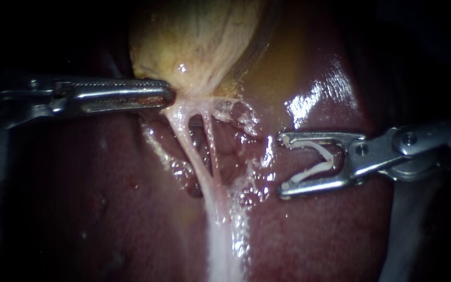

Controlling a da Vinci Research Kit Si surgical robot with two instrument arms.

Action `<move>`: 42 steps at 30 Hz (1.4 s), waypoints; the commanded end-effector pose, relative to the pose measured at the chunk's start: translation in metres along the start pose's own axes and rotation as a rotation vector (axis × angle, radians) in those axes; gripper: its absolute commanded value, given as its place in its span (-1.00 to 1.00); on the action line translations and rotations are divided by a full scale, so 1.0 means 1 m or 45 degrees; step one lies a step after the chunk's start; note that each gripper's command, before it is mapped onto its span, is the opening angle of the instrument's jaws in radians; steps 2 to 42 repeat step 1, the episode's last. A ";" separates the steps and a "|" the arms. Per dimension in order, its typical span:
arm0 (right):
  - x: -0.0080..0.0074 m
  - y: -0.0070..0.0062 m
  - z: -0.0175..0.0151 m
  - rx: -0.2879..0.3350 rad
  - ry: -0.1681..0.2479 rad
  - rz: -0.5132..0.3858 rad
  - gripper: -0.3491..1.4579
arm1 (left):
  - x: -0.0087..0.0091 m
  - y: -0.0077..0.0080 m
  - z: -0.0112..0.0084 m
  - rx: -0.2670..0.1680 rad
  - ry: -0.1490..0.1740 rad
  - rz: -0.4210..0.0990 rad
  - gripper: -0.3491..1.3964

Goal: Grabbing gallbladder

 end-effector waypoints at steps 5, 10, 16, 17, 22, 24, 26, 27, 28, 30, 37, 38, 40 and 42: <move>0.0000 0.0000 0.0000 0.000 0.000 0.000 -0.07 | 0.0000 0.0000 0.0001 0.000 0.000 0.001 -1.00; 0.0000 0.0000 0.0000 0.000 0.000 0.000 -0.07 | 0.0000 0.0000 0.0001 0.000 0.000 0.001 -1.00; 0.0000 0.0000 0.0000 0.000 0.000 0.000 -0.07 | 0.0000 0.0000 0.0001 0.000 0.000 0.001 -1.00; 0.0000 0.0000 0.0000 0.000 0.000 0.000 -0.07 | 0.0000 0.0000 0.0001 0.000 0.000 0.001 -1.00; 0.0000 0.0000 0.0000 0.000 0.000 0.000 -0.07 | 0.0000 0.0000 0.0001 0.000 0.000 0.001 -1.00; 0.0000 0.0000 0.0000 0.000 0.000 0.000 -0.07 | 0.0000 0.0000 0.0001 0.000 0.000 0.001 -1.00; 0.0000 0.0000 0.0000 0.000 0.000 0.000 -0.07 | 0.0000 0.0000 0.0001 0.000 0.000 0.001 -1.00; 0.0000 0.0000 0.0000 0.000 0.000 0.000 -0.07 | 0.0000 0.0000 0.0001 0.000 0.000 0.001 -1.00; 0.0000 0.0000 0.0000 0.000 0.000 0.000 -0.07 | 0.0000 0.0000 0.0001 0.000 0.000 0.001 -1.00; 0.0000 0.0000 0.0000 0.000 0.000 0.000 -0.07 | 0.0000 0.0000 0.0001 0.000 0.000 0.001 -1.00; 0.0000 0.0000 0.0000 0.000 0.000 0.000 -0.07 | 0.0000 0.0000 0.0001 0.000 0.000 0.001 -1.00; 0.0000 0.0000 0.0000 0.000 0.000 0.000 -0.07 | 0.0000 0.0000 0.0001 0.000 0.000 0.001 -1.00; 0.0000 0.0000 0.0000 0.000 0.000 0.000 -0.07 | 0.0000 0.0000 0.0001 0.000 0.000 0.001 -1.00; 0.0000 0.0000 0.0000 0.000 0.000 0.000 -0.07 | 0.0000 0.0000 0.0001 0.000 0.000 0.001 -1.00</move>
